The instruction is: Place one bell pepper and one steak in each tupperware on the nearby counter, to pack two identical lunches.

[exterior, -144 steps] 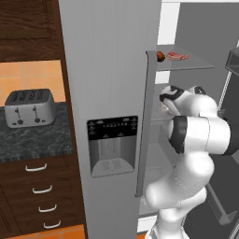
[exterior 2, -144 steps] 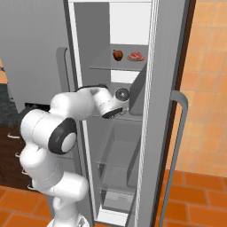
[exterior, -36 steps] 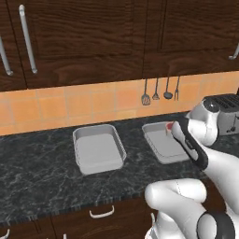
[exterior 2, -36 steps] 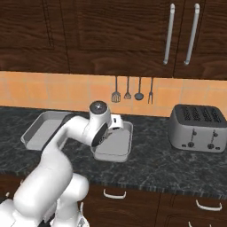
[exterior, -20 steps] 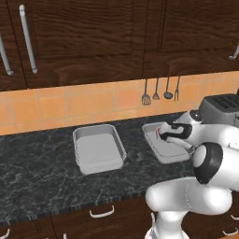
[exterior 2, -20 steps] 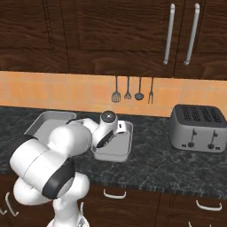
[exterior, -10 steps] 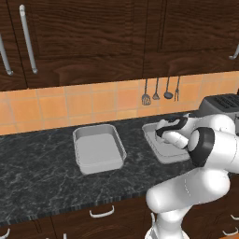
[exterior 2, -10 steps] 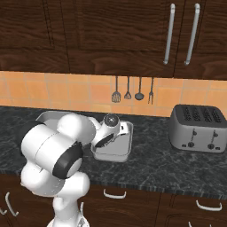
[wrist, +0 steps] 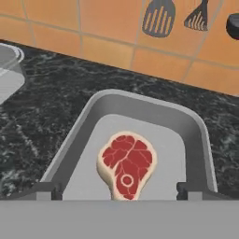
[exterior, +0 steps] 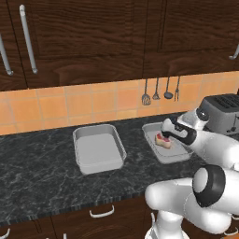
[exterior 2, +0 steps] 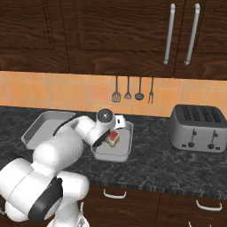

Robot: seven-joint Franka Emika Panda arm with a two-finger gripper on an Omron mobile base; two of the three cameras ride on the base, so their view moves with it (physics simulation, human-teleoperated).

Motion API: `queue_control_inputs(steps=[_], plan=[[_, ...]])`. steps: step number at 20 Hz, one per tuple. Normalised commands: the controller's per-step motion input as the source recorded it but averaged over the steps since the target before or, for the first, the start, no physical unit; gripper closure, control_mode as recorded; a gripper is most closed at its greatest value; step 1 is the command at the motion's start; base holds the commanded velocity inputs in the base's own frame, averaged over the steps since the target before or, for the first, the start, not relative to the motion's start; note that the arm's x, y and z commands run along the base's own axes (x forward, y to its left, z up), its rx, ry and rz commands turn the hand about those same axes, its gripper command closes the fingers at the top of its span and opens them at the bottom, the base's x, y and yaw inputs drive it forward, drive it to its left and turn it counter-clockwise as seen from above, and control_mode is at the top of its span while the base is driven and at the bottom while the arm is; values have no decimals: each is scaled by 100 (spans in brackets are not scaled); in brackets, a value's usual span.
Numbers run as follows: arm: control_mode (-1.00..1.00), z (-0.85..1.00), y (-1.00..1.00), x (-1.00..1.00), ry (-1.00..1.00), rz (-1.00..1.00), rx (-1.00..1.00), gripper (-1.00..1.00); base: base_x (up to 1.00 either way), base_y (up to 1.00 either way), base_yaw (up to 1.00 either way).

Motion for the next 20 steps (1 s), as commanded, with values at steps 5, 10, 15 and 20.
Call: queue_control_inputs(steps=[5,10,15,20], plan=[[-100,79,70,-72,0,-28,-3,-100,0,0,0],[-100,43,55,-100,0,-47,8,-100,0,0,0],[-100,31,8,-99,5,-15,12,-100,0,0,0],[-100,1,-21,-95,0,22,2,-100,0,0,0]])
